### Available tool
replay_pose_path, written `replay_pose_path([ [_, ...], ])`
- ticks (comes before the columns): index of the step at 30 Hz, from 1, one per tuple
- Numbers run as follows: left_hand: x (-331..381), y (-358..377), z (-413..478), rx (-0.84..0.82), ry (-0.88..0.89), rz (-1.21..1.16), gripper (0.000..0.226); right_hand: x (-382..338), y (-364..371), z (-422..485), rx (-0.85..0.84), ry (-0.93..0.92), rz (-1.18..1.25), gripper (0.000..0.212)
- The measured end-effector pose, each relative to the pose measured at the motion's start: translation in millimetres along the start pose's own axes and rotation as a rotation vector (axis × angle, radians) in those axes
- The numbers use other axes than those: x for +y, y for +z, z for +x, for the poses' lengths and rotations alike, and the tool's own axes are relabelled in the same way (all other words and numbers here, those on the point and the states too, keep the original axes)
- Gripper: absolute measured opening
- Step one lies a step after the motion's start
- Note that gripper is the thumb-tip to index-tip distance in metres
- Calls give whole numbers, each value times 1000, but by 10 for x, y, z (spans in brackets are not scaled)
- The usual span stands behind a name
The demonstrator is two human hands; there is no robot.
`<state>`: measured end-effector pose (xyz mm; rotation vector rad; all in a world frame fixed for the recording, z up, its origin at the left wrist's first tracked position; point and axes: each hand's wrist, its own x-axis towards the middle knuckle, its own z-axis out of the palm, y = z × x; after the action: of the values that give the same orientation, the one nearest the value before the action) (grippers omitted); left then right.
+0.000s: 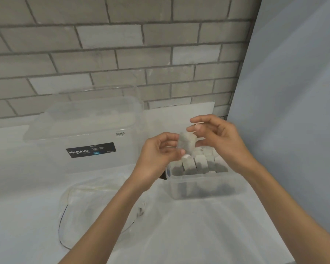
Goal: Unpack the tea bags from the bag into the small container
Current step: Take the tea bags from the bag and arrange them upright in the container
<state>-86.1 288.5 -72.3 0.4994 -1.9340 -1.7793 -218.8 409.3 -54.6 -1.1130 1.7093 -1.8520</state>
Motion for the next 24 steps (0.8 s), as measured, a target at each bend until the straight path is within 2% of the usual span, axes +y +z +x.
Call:
replay_pose_path([
  [4, 1, -5, 35, 12, 13, 16, 24, 27, -5, -30, -93, 121, -141, 17],
  [6, 10, -8, 52, 22, 13, -29, 28, 58, 37, -68, -55, 190, -60, 12],
  [7, 26, -7, 54, 27, 11, -67, 31, 72, 69, -88, -11, 256, 88, 7],
  [9, 44, -12, 68, 14, 9, -120, 36, 109, 142, -121, 87, 439, 555, 7],
  [11, 51, -5, 80, -2, 9, -111, 39, 150, 220, -161, 119, 569, 927, 4],
  [14, 39, 35, 95, 1, 25, -80, 32, 209, 327, -214, 72, 633, 1010, 6],
  [17, 27, 66, 111, 22, 68, -47, 17, 244, 387, -244, 45, 647, 974, 17],
  [19, 25, 52, 131, 50, 98, -12, 11, 248, 380, -247, 26, 615, 827, 21],
  [21, 27, 17, 158, 69, 135, 80, 5, 233, 325, -245, 72, 468, 434, 25],
  [23, 28, -13, 185, 79, 178, 222, 10, 157, 216, -229, 191, 215, -33, 26],
  [24, 29, -20, 195, 77, 196, 281, 12, 111, 154, -206, 205, 98, -183, 25],
])
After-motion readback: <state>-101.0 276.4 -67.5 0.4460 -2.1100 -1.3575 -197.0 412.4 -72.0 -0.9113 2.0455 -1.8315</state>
